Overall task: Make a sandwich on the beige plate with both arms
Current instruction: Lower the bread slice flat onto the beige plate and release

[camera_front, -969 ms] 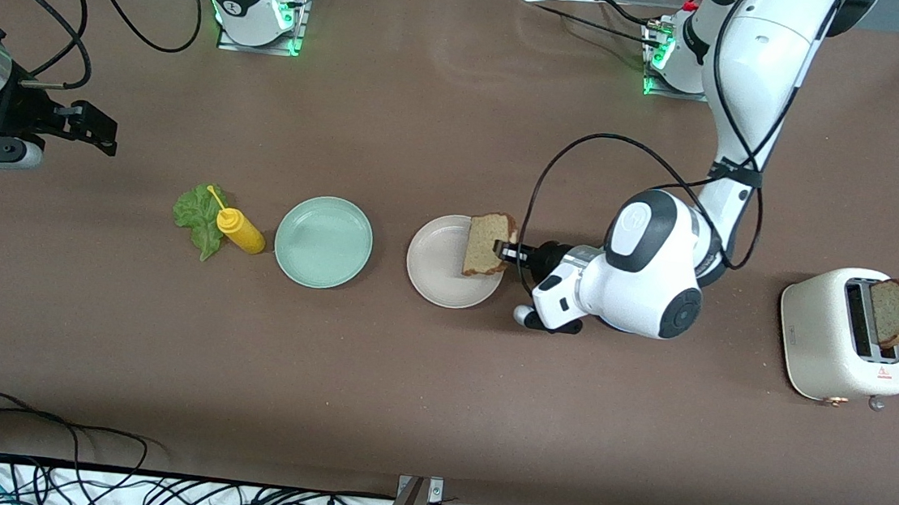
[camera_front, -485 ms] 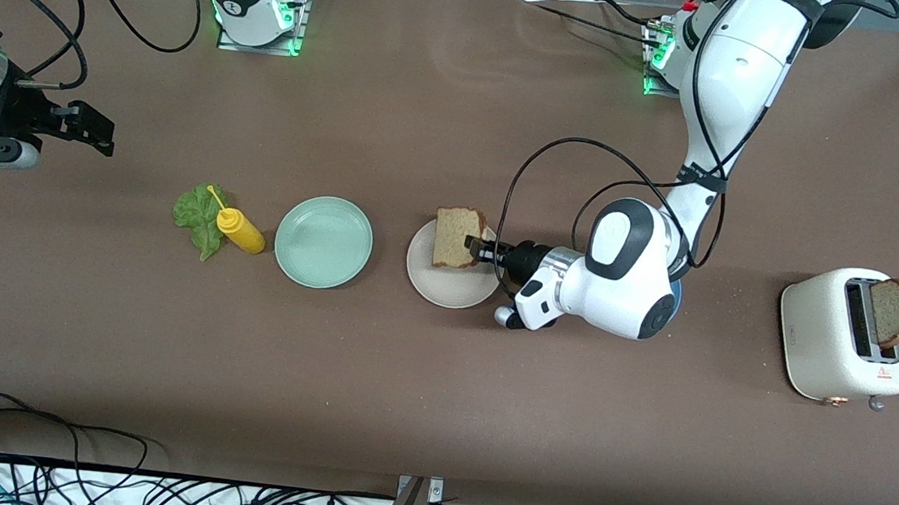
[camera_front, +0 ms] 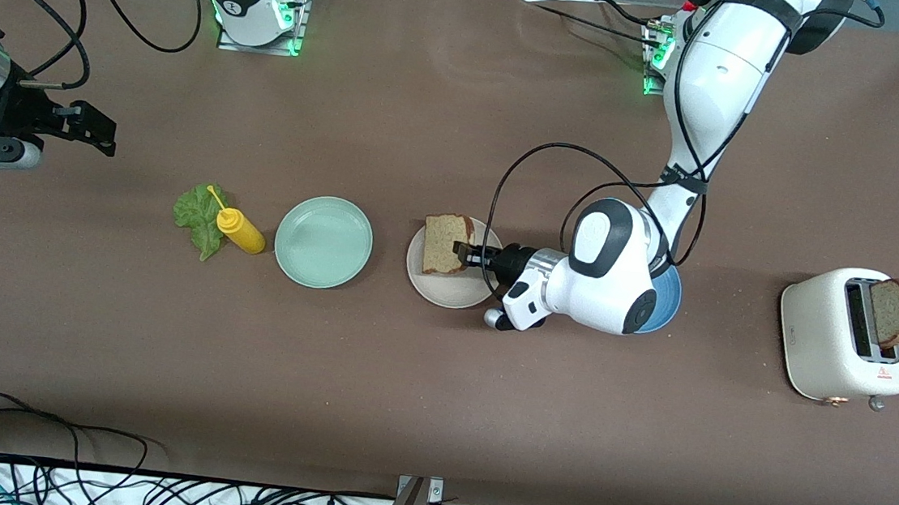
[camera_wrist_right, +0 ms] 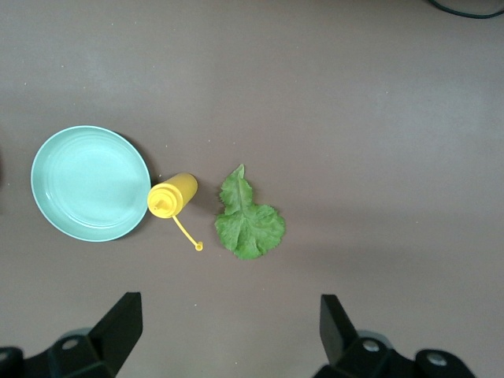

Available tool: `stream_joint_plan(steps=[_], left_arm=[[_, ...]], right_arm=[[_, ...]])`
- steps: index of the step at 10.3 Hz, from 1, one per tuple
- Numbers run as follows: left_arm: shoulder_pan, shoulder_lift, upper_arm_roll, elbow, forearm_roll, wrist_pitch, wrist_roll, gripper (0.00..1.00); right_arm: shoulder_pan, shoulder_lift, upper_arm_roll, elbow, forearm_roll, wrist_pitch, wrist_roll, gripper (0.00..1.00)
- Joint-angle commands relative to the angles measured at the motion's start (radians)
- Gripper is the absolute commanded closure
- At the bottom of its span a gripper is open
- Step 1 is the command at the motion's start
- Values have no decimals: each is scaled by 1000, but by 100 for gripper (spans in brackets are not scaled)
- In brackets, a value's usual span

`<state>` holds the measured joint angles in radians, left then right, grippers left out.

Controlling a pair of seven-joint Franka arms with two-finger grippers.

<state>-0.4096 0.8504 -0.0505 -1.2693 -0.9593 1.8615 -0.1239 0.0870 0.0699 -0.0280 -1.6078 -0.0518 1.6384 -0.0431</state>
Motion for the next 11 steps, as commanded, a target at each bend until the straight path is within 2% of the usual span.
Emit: stream_joint_plan(steps=[1, 9, 11], left_arm=[[-11, 10, 12, 10, -29, 7, -5, 100], [-14, 29, 12, 10, -26, 8, 3, 100], [-15, 35, 12, 10, -30, 48, 3, 100]], right_arm=[[3, 1, -1, 14, -8, -3, 11, 0], [-4, 1, -7, 14, -6, -3, 11, 0], [-6, 1, -7, 14, -6, -3, 11, 0]])
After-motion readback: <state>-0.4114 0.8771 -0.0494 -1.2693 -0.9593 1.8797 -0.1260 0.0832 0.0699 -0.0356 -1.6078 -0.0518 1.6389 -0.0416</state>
